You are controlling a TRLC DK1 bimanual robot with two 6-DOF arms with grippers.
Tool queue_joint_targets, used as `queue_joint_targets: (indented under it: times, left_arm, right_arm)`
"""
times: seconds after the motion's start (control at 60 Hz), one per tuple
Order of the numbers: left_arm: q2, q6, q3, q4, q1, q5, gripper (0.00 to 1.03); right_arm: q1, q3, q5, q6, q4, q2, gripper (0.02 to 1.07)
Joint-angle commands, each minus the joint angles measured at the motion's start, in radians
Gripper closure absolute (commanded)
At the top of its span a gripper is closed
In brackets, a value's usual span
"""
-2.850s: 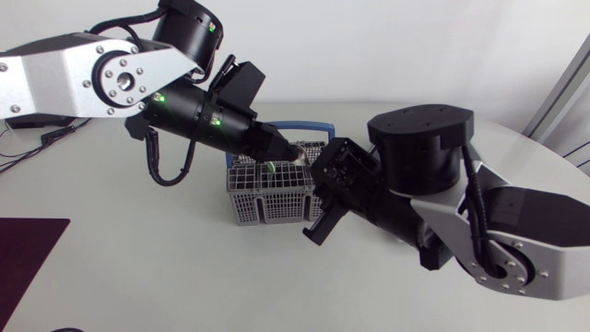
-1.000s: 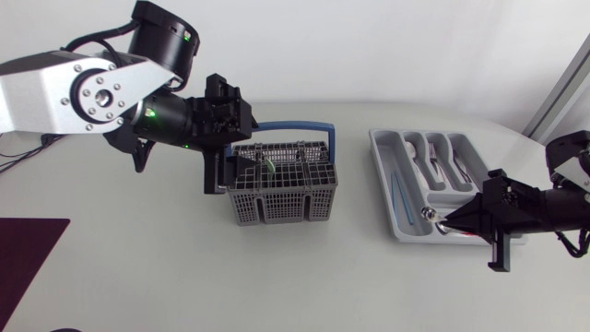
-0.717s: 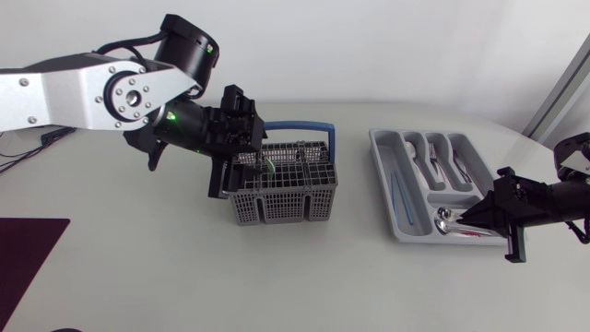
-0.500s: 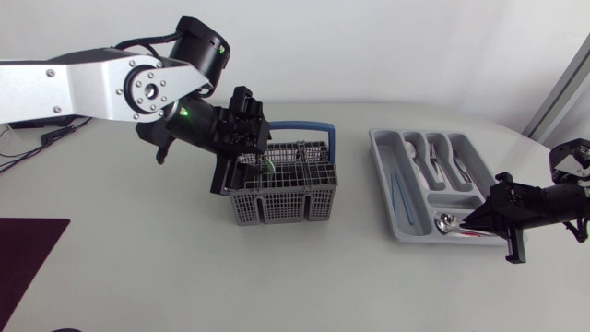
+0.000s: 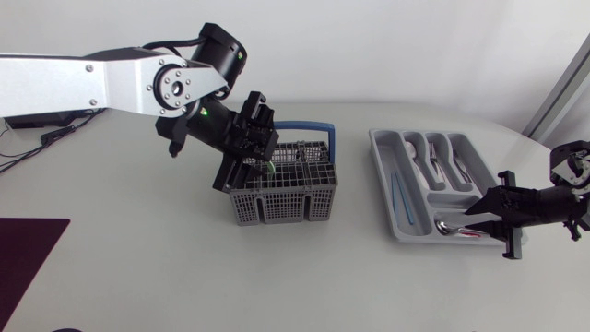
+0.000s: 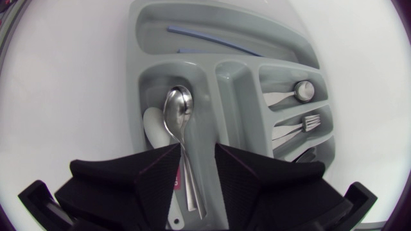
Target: Unload the cutlery basket into the drawer organizer.
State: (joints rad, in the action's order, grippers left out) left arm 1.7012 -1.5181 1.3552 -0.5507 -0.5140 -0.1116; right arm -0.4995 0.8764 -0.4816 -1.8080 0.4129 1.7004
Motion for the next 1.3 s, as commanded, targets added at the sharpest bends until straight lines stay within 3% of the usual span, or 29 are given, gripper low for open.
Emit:
queue_joint_targets:
  times: [0.0,0.267,0.367,0.517,0.7,0.817,0.967,1.05,1.283]
  left_arm:
    - [0.037,-0.056,0.045,-0.026,-0.011,0.013,0.16]
    - [0.094,-0.105,0.104,-0.074,-0.024,0.067,0.16]
    - [0.106,-0.131,0.124,-0.086,-0.026,0.089,0.31]
    - [0.129,-0.154,0.153,-0.092,-0.023,0.109,0.44]
    - [0.147,-0.183,0.160,-0.092,-0.031,0.139,0.44]
    - [0.149,-0.197,0.154,-0.091,-0.035,0.155,0.57]
    - [0.146,-0.212,0.119,-0.063,-0.044,0.187,0.62]
    - [0.138,-0.215,0.096,-0.037,-0.047,0.191,0.70]
    - [0.123,-0.225,0.045,0.001,-0.047,0.210,0.75]
  right_arm:
    - [-0.007,-0.053,0.005,-0.027,-0.014,-0.038,0.39]
    - [0.019,-0.140,-0.054,0.016,-0.008,-0.165,0.32]
    - [0.044,-0.172,-0.075,0.036,-0.003,-0.206,0.32]
    - [0.093,-0.231,-0.091,0.055,0.000,-0.289,0.32]
    - [0.138,-0.280,-0.111,0.082,0.023,-0.406,0.31]
    - [0.144,-0.287,-0.129,0.084,0.056,-0.444,0.29]
    - [0.151,-0.295,-0.135,0.088,0.063,-0.449,0.29]
    - [0.153,-0.297,-0.137,0.088,0.063,-0.449,0.29]
    - [0.153,-0.303,-0.141,0.088,0.067,-0.461,0.29]
